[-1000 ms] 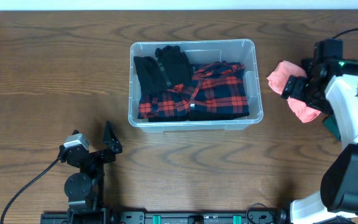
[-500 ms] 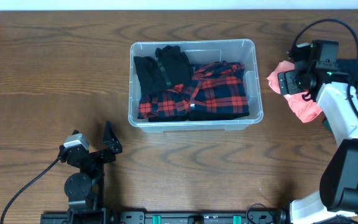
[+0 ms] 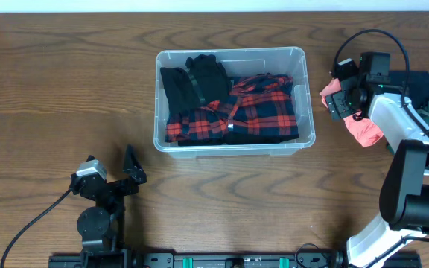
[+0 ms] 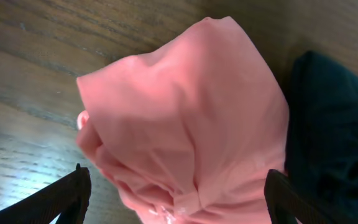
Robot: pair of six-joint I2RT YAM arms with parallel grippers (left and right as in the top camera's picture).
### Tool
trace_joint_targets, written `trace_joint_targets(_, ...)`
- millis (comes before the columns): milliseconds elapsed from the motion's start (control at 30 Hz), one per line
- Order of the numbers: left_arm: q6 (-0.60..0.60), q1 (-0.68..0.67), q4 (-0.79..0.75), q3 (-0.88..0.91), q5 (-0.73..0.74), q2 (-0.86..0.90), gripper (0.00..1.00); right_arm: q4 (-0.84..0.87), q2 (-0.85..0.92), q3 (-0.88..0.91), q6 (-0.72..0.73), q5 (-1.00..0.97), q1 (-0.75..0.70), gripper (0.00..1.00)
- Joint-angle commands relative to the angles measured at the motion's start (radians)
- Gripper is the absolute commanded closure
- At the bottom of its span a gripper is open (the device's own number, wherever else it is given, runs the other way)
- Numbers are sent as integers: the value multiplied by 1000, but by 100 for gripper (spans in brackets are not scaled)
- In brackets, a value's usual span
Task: Pack container
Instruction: 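Grasp the pink shirt on the right pile with the right gripper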
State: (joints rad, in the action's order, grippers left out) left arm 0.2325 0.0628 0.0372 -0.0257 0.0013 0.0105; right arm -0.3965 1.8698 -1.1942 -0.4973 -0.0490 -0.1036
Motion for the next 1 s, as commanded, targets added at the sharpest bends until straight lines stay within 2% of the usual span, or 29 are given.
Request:
trace_joint_targets(0,-2,-2,36,22,-9,-5,2,17,32,5,-43,-28,29,14)
trace_joint_targets(300,-2,-2,36,22,-9,-5,2,35,127,5,-13,-54,64,19)
trace_joint_targets(400,-2,-2,36,22,-9,-5,2,47,129,5,19,-91,64,25)
trace_joint_targets(500,-2,-2,36,22,-9,-5,2,61,129,5,56,-153,64,41)
trace_joint_targets(733,-2,-2,36,22,-9,-5,2,67,127,3,87,-182,65,95)
trace_joint_targets(767,-2,-2,36,22,-9,-5,2,66,125,1,101,-188,66,99)
trace_joint_targets(967,-2,-2,36,22,-9,-5,2,64,60,-10,97,-196,92,99)
